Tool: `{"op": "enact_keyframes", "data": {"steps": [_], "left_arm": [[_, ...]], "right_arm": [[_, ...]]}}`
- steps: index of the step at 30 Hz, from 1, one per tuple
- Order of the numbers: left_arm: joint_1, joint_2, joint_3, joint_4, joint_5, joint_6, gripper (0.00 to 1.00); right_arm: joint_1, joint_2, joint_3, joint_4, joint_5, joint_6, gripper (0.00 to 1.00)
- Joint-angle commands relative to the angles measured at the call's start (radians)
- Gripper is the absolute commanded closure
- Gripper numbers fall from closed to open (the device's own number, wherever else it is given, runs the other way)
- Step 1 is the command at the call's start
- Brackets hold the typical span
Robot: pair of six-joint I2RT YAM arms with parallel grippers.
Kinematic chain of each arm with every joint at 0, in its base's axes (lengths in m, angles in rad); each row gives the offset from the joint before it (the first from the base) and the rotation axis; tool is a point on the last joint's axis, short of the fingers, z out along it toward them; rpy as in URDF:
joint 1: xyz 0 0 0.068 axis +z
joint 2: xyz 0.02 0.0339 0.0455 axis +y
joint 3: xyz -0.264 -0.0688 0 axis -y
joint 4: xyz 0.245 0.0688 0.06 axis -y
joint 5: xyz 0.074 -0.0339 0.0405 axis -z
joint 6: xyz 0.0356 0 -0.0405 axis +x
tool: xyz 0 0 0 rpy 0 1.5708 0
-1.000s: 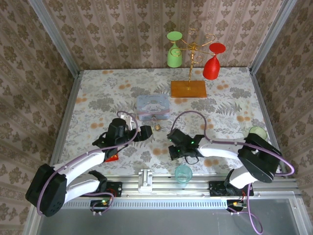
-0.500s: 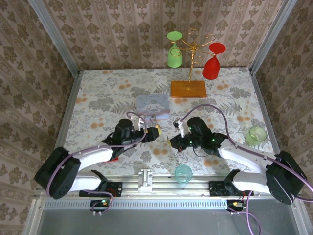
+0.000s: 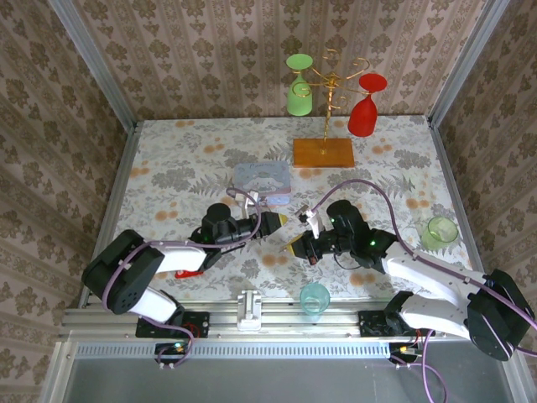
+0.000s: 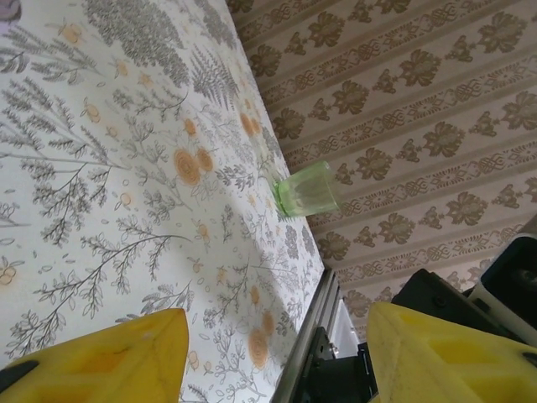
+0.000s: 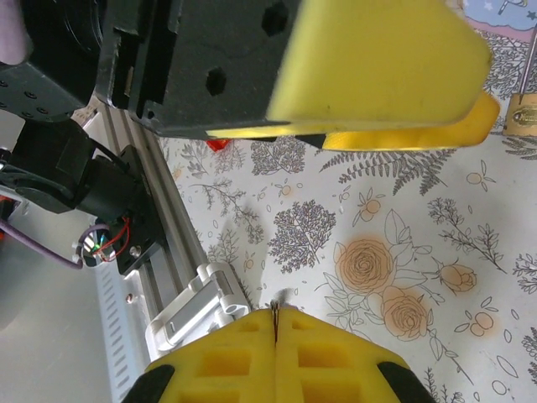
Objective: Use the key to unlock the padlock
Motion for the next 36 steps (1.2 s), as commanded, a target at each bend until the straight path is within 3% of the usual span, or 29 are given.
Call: {"op": "enact_keyframes", "data": {"steps": [1, 5, 15, 18, 21, 23, 26, 36], "left_arm": [[-0.009, -0.015, -0.007, -0.056, 0.005, -0.016, 0.41], [-0.030, -0.078, -0.034, -0.108, -0.071, -0.096, 0.31], [-0.198, -0.352, -0.135, -0.147, -0.611, -0.520, 0.20], [-0.217, -0.397, -0.152, -0.171, -0.712, -0.620, 0.15], [-0.233, -0.402, -0.162, -0.165, -0.761, -0.691, 0.13], [-0.239, -0.384, -0.159, -0.137, -0.759, -0.733, 0.04], [-0.256, -0.331, -0.173, -0.029, -0.797, -0.764, 0.00], [-0.265, -0.194, -0.155, 0.162, -0.815, -0.827, 0.00]], "right_arm": [[-0.009, -0.014, -0.018, 0.035, -0.007, -0.017, 1.00], [-0.014, -0.014, -0.017, 0.063, 0.041, 0.003, 1.00], [-0.013, 0.001, -0.009, 0.264, 0.165, 0.174, 1.00], [-0.009, 0.009, -0.012, 0.339, 0.201, 0.218, 1.00], [0.002, 0.012, -0.009, 0.396, 0.232, 0.252, 1.00], [0.015, 0.018, 0.001, 0.408, 0.260, 0.254, 1.00], [0.034, 0.056, 0.026, 0.419, 0.278, 0.241, 1.00], [0.093, 0.214, 0.069, 0.583, 0.287, 0.266, 1.00]]}}
